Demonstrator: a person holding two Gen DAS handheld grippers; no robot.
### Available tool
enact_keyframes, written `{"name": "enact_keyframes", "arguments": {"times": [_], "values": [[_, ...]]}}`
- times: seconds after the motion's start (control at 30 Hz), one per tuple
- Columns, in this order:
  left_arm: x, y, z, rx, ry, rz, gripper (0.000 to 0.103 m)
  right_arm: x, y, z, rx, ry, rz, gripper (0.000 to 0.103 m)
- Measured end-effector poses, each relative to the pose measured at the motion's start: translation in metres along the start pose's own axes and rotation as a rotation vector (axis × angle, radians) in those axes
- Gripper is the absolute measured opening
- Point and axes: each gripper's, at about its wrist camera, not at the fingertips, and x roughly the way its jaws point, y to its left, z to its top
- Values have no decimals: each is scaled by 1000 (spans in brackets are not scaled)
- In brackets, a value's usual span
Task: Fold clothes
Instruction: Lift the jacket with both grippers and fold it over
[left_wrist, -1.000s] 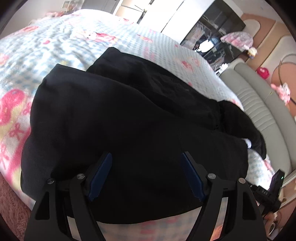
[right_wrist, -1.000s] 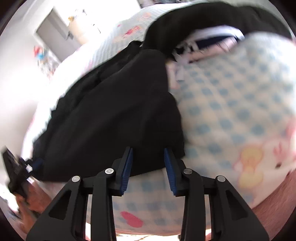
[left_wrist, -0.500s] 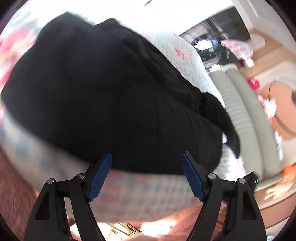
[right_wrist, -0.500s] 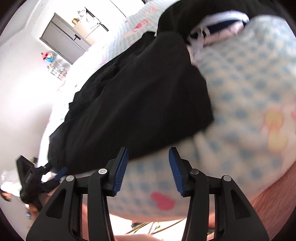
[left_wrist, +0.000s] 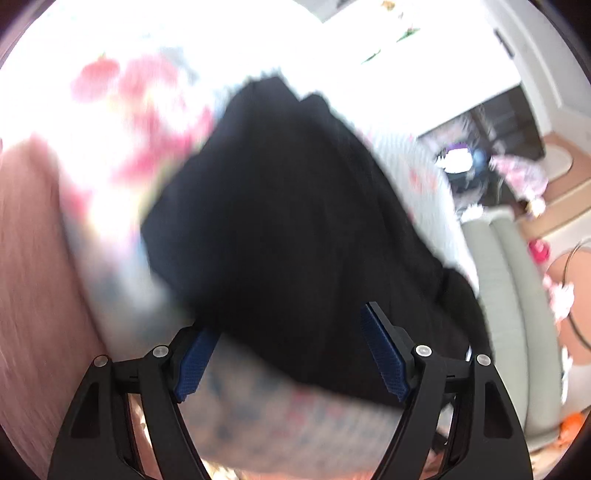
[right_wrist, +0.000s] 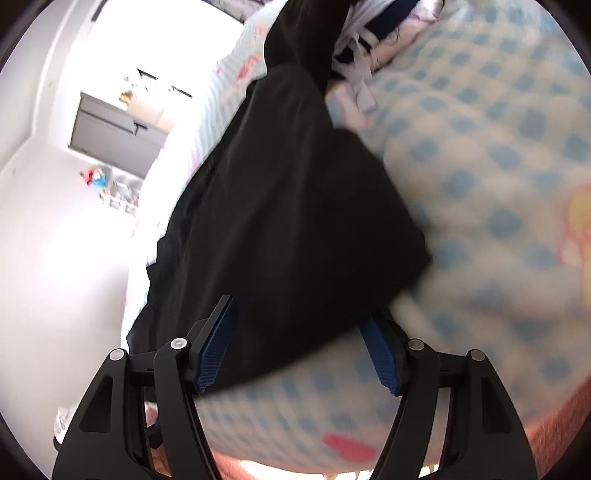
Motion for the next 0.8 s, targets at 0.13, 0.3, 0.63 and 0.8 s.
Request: {"name": "enact_keyframes", "arguments": {"times": [0.13,0.3,0.63,0.8], "values": [[28,2,13,-8,37,12,81,25,5,6,-15,28,-7,72],[28,-13,16,41,-44,8,61,17,11,10,9,-53,45,62],[59,-9,20,64,27,12,60,53,17,21,-23,-1,42,68],[31,-38,9,190,-40,36,30,35,43,22,-138,-58,-32,26]]}}
